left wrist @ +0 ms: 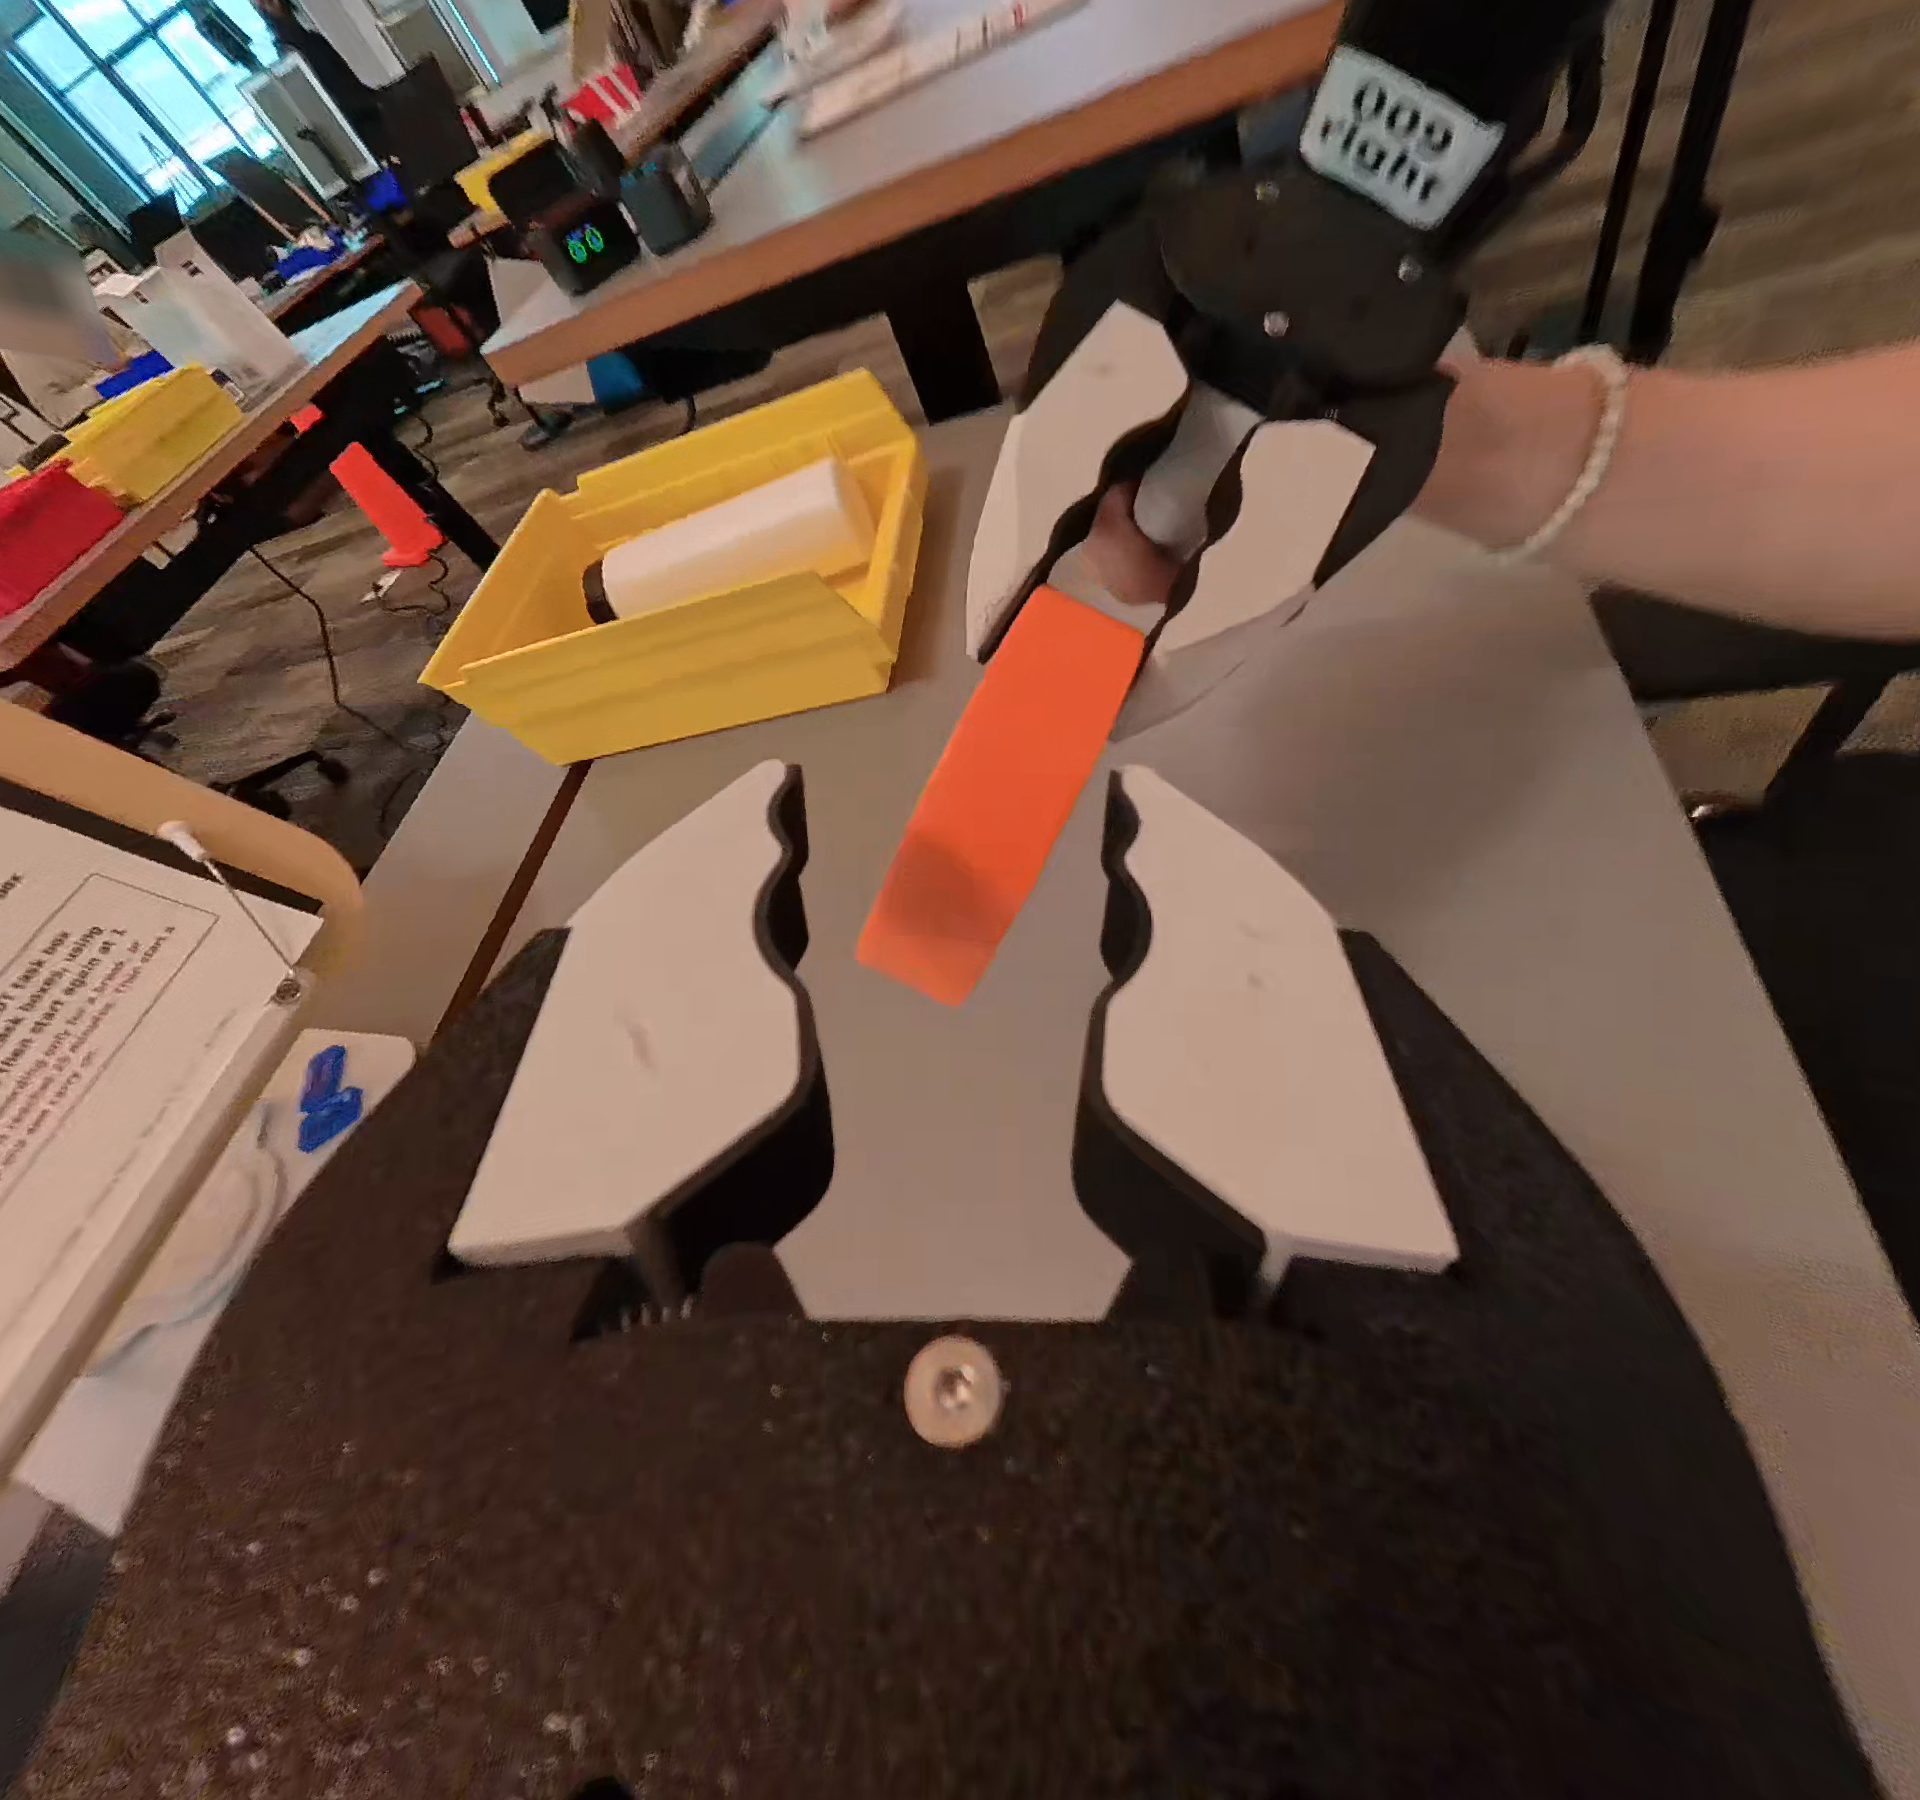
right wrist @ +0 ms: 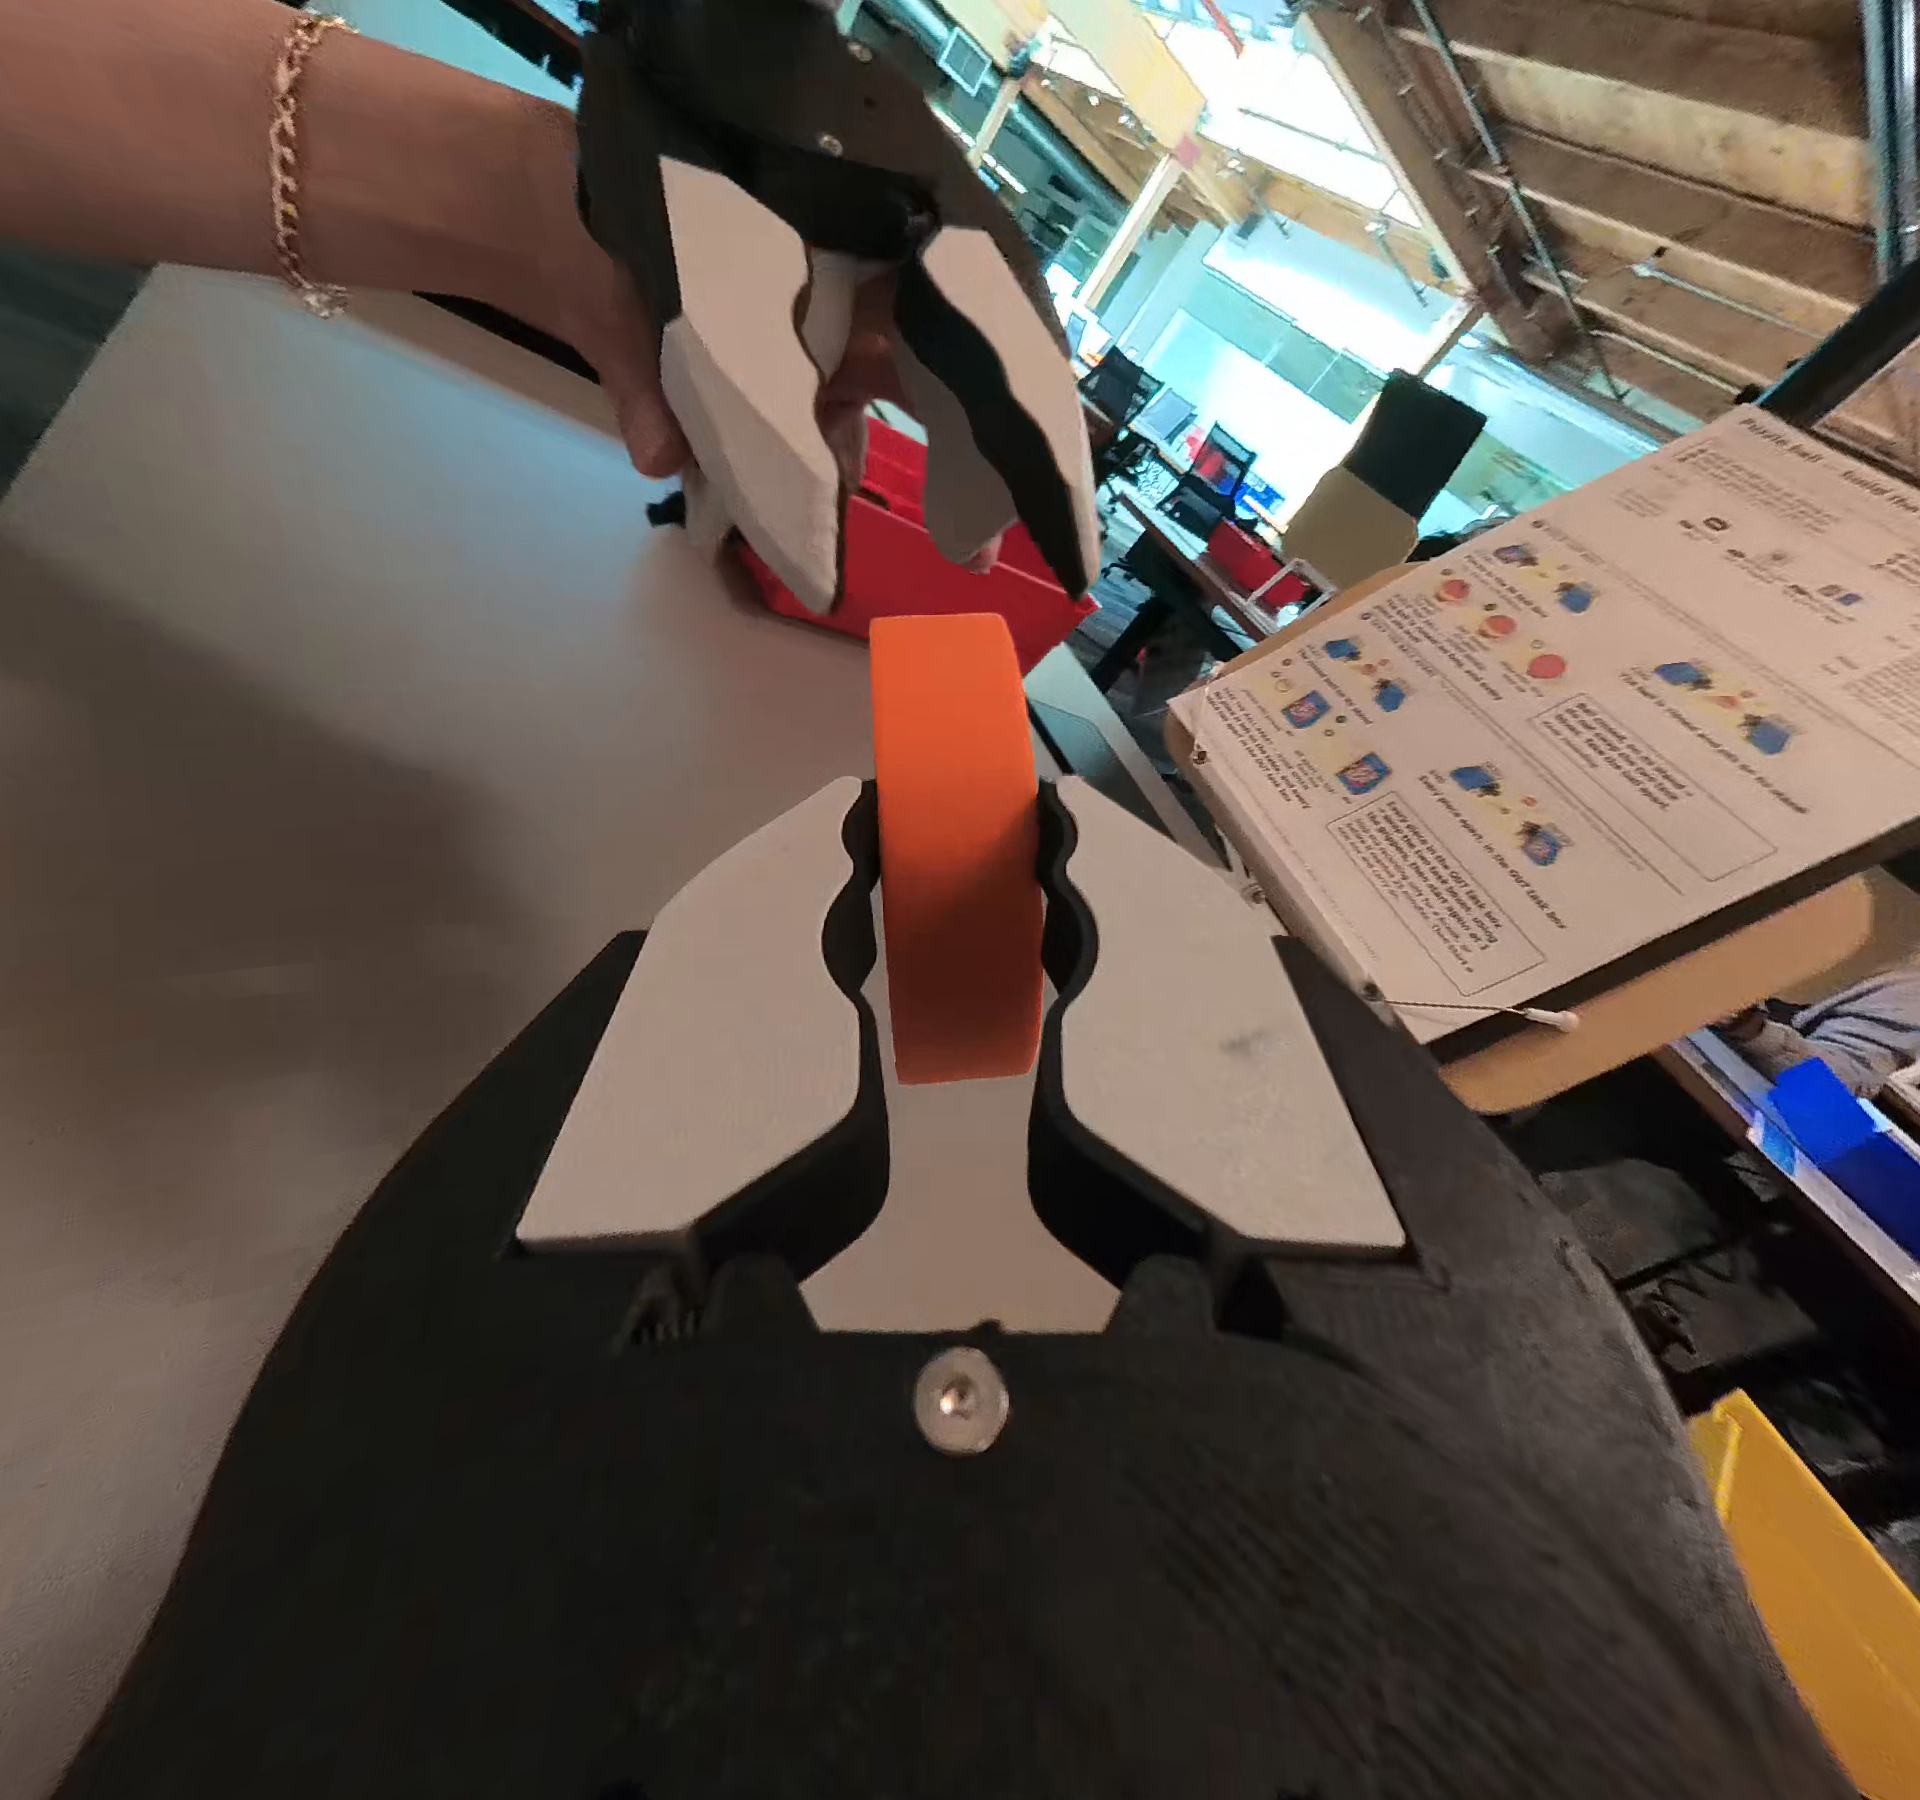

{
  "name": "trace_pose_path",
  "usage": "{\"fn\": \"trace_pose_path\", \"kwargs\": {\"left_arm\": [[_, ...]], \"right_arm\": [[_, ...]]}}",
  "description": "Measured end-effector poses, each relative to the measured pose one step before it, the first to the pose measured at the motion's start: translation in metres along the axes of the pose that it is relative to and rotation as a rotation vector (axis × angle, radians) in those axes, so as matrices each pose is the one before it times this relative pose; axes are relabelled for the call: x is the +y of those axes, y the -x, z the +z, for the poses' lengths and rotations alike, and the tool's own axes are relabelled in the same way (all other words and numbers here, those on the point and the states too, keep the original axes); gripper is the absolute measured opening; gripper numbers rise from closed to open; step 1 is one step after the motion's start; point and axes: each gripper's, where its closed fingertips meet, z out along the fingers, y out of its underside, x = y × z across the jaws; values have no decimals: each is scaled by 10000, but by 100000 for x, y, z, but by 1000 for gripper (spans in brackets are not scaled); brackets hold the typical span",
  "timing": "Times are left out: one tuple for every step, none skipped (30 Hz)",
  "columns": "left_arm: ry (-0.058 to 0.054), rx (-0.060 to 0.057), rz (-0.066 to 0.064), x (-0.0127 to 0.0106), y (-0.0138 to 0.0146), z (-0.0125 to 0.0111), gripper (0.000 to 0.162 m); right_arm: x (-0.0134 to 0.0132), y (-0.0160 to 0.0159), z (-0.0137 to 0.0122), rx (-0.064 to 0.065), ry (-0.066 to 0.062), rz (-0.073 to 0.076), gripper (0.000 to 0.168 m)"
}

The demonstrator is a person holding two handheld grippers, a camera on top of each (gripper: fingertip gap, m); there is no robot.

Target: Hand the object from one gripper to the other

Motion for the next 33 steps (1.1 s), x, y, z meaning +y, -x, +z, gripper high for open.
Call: {"fn": "trace_pose_path", "kwargs": {"left_arm": [[305, 46, 294, 285, -222, 402, 51], [305, 153, 257, 347, -353, 379, 49], [300, 152, 176, 362, -313, 337, 44], [225, 205, 125, 276, -367, 250, 34], [94, 127, 53, 104, -187, 120, 33], [3, 70, -45, -26, -77, 25, 32], [-22, 36, -30, -56, -48, -9, 32], [-129, -44, -17, -166, 54, -40, 31], [-229, -67, -178, -250, 154, -44, 31], [-229, -28, -480, -207, 263, -75, 31], [-268, -37, -708, -193, 434, -149, 31], [-356, -82, -840, -243, 603, -246, 30], [-383, -63, -992, -256, 671, -275, 30], [-414, 8, -1086, -332, 632, -287, 30], [-494, 69, -1001, -453, 521, -293, 30], [-471, 95, -929, -473, 452, -255, 30], [-374, 72, -922, -408, 421, -207, 30], [-333, 78, -868, -391, 340, -155, 30], [-310, 151, -704, -368, 167, -106, 30], [-230, 205, -480, -248, 7, -79, 30], [-178, 208, -231, -155, -93, -48, 30], [-169, 188, -43, -94, -154, -23, 30], [-107, 112, 16, 8, -93, 0, 30], [-13, 18, 41, 121, 6, 20, 30], [34, -17, 162, 208, 33, 40, 30], [50, -26, 265, 252, 8, 68, 30], [52, -37, 237, 270, -21, 86, 30], [39, 16, 166, 234, -91, 119, 30], [6, 67, 87, 169, -152, 114, 30], [-32, -3, 21, 87, -44, 105, 30], [-15, -136, 65, 73, 188, 45, 30], [-41, 30, 74, -26, -5, -37, 30], [-6, 178, 94, 3, -243, -81, 30]], "right_arm": [[-52, 329, 91, -178, 21, 7, 29], [-184, 268, 65, -156, -67, 44, 29], [-309, 177, 46, -107, -153, 91, 29], [-277, 18, 4, -45, -156, 133, 29], [-45, 13, -56, -64, -47, 59, 29], [93, 11, -53, -80, -4, 149, 29], [32, 42, -6, -117, -88, 342, 29], [5, -75, 2, -41, -157, 364, 29], [-161, -274, -62, 143, -270, 201, 30], [-320, -453, -171, 313, -355, -37, 30], [-364, -320, -312, 233, -333, -292, 34], [-193, -219, -364, 172, -166, -389, 39], [154, -225, -315, 179, 84, -490, 44], [414, -480, -225, 407, 258, -582, 48], [497, -575, -129, 505, 299, -539, 53], [545, -493, 12, 391, 315, -213, 58], [433, -79, 121, 25, 206, 229, 62], [127, 130, 160, -198, -49, 687, 67], [-51, -61, 169, -164, -272, 1103, 71], [-31, -200, 160, -200, -331, 1448, 76], [51, -222, 158, -291, -295, 1710, 78], [-24, -330, 179, -272, -325, 1803, 82], [-91, -125, 180, -395, -297, 1626, 85], [-142, 118, 154, -481, -302, 1385, 85], [-122, -47, 159, -270, -255, 1094, 78], [-200, 63, 183, -218, -258, 578, 77], [-81, 302, 181, -185, -186, 143, 74], [348, 95, 219, 50, 157, -184, 65], [616, -148, 245, 255, 390, -421, 56], [572, -134, 214, 264, 356, -578, 48], [249, 312, 101, -57, 141, -642, 30], [-60, -45, 48, 128, -8, -345, 30], [-106, 284, 0, -216, 83, 29, 29]]}}
